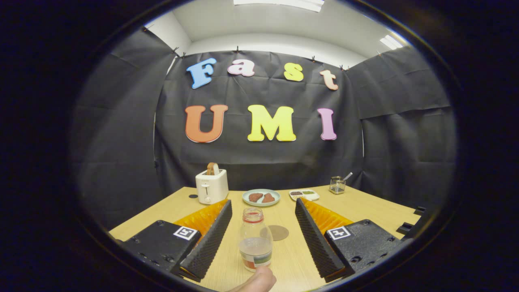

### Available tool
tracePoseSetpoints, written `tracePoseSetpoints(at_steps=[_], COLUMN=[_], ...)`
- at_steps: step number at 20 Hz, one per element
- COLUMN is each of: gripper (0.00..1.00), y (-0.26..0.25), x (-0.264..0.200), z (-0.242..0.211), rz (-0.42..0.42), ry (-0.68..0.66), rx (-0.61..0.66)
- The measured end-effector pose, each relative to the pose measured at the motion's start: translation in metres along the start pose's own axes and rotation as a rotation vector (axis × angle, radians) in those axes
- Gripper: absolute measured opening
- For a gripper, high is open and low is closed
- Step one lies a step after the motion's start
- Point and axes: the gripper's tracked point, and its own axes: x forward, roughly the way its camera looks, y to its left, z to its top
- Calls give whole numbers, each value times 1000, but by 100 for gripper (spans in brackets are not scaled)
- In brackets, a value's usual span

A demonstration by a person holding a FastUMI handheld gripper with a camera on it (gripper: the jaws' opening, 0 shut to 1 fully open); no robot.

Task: Take the bottle from table, then pour the juice into the cup, finally place the bottle on the coaster

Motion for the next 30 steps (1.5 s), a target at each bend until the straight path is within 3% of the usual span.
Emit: tracePoseSetpoints(at_steps=[16, 26, 30], gripper=[100, 100, 86], y=[8, 10, 17], x=[35, 45, 52], z=[-102, -126, -128], rz=[-35, -7, 20], ry=[83, 104, 88], rx=[-22, 3, -6])
